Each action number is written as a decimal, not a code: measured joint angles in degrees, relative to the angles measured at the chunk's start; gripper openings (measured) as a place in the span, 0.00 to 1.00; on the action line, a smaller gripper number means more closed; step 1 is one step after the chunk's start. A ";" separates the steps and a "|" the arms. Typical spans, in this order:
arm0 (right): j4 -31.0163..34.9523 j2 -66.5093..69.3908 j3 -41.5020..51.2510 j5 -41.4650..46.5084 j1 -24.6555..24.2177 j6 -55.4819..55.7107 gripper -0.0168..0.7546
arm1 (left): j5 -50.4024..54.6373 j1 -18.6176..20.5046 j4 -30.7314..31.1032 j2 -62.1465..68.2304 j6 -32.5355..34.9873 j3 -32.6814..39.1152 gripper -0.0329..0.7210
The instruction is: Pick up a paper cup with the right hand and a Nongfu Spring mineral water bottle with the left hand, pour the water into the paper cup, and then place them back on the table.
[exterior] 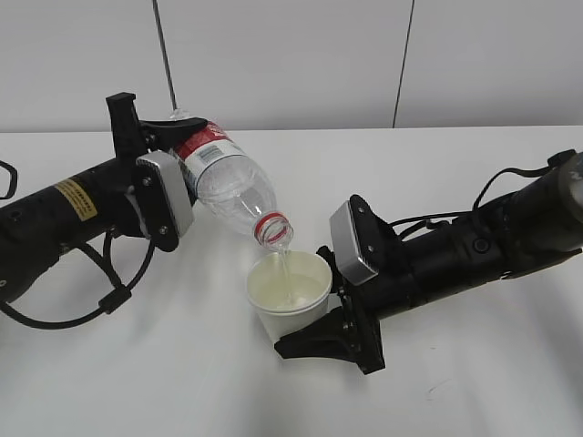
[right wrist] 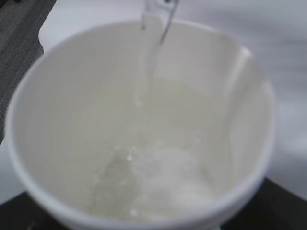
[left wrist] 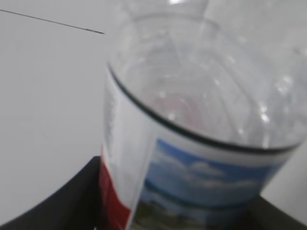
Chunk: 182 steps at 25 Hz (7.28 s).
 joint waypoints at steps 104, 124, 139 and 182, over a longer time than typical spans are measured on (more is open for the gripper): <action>66.48 16.10 0.82 -9.64 -4.69 -29.43 0.87 | -0.92 -0.94 9.67 9.35 -78.96 -0.29 0.83; 91.40 3.27 26.17 -9.83 -5.11 -37.73 0.85 | -1.90 9.48 1.44 5.60 -76.01 9.78 0.83; 93.49 2.96 18.70 -9.92 -16.45 -36.05 0.82 | -1.84 11.61 -27.49 4.87 -58.27 9.27 0.83; 90.16 -10.86 -37.11 125.76 -16.58 -36.10 0.79 | 133.72 15.21 -20.16 -7.00 -60.75 -48.88 0.76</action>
